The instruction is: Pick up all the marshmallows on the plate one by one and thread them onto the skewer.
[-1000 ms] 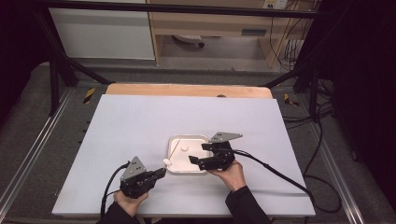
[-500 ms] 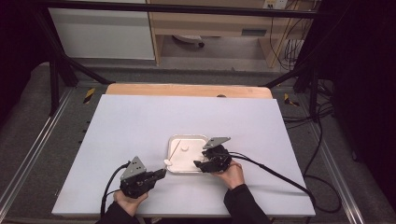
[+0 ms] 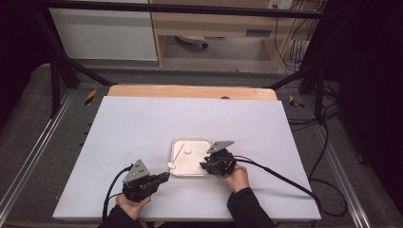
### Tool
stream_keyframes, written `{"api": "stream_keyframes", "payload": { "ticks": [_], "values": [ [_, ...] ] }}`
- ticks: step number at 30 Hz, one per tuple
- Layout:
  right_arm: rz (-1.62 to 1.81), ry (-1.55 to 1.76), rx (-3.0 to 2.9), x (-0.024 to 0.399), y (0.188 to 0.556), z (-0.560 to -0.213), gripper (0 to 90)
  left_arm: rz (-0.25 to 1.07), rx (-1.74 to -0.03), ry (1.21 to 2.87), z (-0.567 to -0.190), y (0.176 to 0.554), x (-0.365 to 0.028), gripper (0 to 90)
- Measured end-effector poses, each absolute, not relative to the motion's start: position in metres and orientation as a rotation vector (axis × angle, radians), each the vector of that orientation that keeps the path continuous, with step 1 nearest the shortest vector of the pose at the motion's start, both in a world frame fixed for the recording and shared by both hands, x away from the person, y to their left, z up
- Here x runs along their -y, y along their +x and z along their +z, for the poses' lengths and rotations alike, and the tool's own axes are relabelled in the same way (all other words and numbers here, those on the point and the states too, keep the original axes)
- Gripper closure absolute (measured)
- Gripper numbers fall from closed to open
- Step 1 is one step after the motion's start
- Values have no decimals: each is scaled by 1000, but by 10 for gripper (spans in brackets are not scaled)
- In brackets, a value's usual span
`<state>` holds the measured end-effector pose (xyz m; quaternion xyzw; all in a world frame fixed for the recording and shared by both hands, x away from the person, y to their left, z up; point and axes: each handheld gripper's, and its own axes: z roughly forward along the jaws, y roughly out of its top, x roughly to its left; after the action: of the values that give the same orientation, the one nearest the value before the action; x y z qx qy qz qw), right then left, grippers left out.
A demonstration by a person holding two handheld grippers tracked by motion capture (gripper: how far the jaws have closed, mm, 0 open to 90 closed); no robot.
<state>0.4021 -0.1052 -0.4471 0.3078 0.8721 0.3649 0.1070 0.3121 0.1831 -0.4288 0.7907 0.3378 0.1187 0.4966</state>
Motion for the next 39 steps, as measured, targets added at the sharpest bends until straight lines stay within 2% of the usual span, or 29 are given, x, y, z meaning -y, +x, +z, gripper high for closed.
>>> {"api": "stream_keyframes", "payload": {
  "ticks": [9, 27, 39],
  "values": [
    [1151, 961, -2561, 111, 402, -442, 739, 285, -813, 1917, -429, 312, -182, 883],
    [1728, 914, -2395, 141, 387, -371, 755, 278, -738, 1940, -429, 308, -174, 883],
    [1894, 864, -2354, 142, 384, -347, 764, 283, -688, 1967, -429, 305, -169, 883]
  ]
}}
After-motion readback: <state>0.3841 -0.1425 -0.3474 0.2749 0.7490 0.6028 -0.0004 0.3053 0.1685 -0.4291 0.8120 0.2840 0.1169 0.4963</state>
